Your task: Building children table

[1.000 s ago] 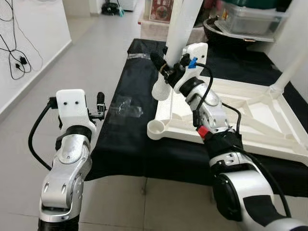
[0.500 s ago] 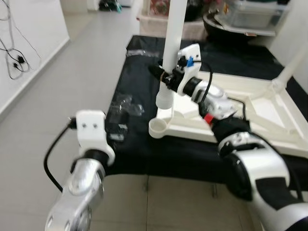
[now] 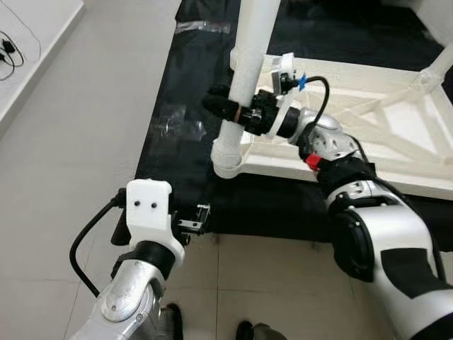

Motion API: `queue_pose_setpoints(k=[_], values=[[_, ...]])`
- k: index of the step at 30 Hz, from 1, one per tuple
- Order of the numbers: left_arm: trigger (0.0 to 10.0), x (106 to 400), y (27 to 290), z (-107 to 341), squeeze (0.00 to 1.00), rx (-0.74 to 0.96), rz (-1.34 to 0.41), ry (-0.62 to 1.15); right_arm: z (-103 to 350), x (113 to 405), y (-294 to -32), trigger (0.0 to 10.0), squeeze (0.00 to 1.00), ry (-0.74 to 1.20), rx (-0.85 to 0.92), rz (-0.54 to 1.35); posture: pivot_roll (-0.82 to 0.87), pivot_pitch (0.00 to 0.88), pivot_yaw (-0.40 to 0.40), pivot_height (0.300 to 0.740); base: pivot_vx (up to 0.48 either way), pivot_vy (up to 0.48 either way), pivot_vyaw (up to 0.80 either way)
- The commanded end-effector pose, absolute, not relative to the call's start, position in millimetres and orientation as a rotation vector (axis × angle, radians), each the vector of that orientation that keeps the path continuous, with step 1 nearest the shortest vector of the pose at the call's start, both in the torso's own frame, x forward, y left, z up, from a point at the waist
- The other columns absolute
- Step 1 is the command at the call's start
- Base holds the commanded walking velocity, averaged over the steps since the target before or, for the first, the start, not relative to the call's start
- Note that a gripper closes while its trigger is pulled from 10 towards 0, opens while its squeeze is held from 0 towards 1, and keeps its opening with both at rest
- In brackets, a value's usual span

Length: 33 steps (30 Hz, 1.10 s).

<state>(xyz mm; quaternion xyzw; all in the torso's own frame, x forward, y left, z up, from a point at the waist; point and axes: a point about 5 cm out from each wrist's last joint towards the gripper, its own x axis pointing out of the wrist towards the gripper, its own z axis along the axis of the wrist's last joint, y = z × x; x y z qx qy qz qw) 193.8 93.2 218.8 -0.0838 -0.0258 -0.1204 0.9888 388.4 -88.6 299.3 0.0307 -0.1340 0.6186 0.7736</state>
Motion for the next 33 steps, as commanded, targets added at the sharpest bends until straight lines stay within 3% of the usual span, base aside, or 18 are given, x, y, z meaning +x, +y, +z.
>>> queue_pose_setpoints(k=[1,27,33], values=[[10.0,190,92,219,0.00,-0.177,-0.245,-0.037,311,386,-82,10.0,0.00,-0.364,0.053,1.374,0.21,0.363,-0.049,0.740,0.000,0.000,0.00],[10.0,186,95,218,0.00,-0.151,-0.216,-0.010,319,378,-99,10.0,0.00,-0.327,-0.153,1.535,0.21,0.354,-0.048,0.740,0.000,0.000,0.00],[10.0,188,95,219,0.00,-0.148,-0.210,-0.014,302,377,-95,10.0,0.00,-0.236,-0.289,1.566,0.21,0.359,-0.051,0.740,0.000,0.000,0.00]])
